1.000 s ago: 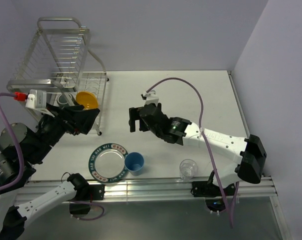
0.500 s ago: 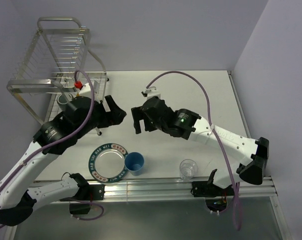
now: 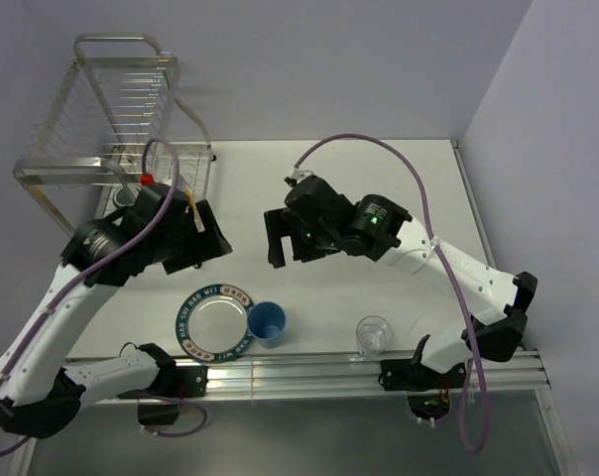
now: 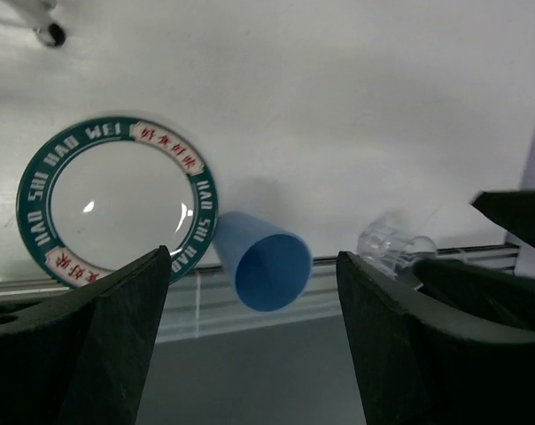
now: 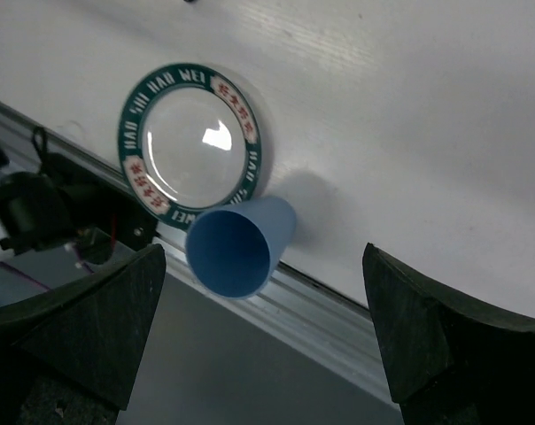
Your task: Load the mixed dishes into the dish rack
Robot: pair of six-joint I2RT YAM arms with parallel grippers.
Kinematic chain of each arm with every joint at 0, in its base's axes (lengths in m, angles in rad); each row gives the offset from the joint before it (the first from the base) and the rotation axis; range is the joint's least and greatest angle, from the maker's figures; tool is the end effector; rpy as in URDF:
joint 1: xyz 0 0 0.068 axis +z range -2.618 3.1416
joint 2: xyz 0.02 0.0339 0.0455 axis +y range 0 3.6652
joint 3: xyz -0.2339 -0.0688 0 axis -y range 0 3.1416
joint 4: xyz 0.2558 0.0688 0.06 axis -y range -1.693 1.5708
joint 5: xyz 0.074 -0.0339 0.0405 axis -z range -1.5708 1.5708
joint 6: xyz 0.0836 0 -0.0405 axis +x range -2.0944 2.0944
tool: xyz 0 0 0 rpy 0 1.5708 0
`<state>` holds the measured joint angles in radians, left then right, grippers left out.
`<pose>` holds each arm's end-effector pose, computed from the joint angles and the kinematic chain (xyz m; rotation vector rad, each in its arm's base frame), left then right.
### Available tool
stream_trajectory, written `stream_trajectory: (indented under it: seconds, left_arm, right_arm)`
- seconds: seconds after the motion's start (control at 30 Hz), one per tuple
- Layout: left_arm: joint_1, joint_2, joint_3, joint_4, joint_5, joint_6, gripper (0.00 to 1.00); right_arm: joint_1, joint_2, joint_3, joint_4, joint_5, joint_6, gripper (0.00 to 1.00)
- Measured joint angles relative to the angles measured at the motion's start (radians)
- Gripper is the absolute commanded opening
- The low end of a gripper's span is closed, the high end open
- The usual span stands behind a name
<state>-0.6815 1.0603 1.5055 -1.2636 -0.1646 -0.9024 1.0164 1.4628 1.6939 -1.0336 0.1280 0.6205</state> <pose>0.1777 -0.1265 0.3677 -0.3489 2.4227 -0.5460 0.1876 0.2827 0.3502 -0.4208 2.4219 0.6176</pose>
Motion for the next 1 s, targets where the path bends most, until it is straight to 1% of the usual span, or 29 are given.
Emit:
stream_trajectory:
  seconds: [0.03,0.1,0.17,0.27,0.4,0.6,0.7,0.8,0.93,1.0]
  left_arm:
    - [0.026,0.016,-0.018,-0.008,0.024,0.006,0.78]
    - [0.073,0.066,-0.047,-0.018,0.06,0.024,0.77]
    - [0.096,0.129,-0.065,-0.017,0.084,0.037,0.77]
    - [0.101,0.185,-0.084,-0.008,0.112,0.048,0.77]
    - [0.103,0.206,-0.14,0.024,0.15,0.042,0.76]
    - [0.103,0.229,-0.246,0.083,0.216,0.008,0.7]
    - [0.081,0.229,-0.278,0.096,0.246,-0.014,0.7]
    - [0.01,0.226,-0.275,0.1,0.246,-0.037,0.7]
    - [-0.077,0.225,-0.274,0.097,0.244,-0.063,0.69]
    - [-0.092,0.225,-0.275,0.094,0.242,-0.069,0.69]
  right_arm:
    - [0.0,0.0,-0.016,-0.014,0.001,0.002,1.0]
    - [-0.003,0.0,-0.027,-0.046,0.003,0.005,1.0]
    - [-0.007,-0.008,-0.027,-0.061,0.007,0.009,1.0]
    - [-0.013,-0.039,-0.027,-0.082,0.017,0.016,1.0]
    - [-0.015,-0.134,-0.071,-0.084,0.022,0.023,1.0]
    - [-0.022,-0.285,-0.222,-0.067,0.003,0.027,0.99]
    - [-0.023,-0.333,-0.324,-0.051,-0.008,0.041,0.99]
    - [-0.023,-0.357,-0.379,-0.045,-0.018,0.054,0.99]
    - [-0.024,-0.379,-0.406,-0.024,-0.016,0.068,0.99]
    - [-0.027,-0.391,-0.411,-0.014,-0.012,0.071,1.0]
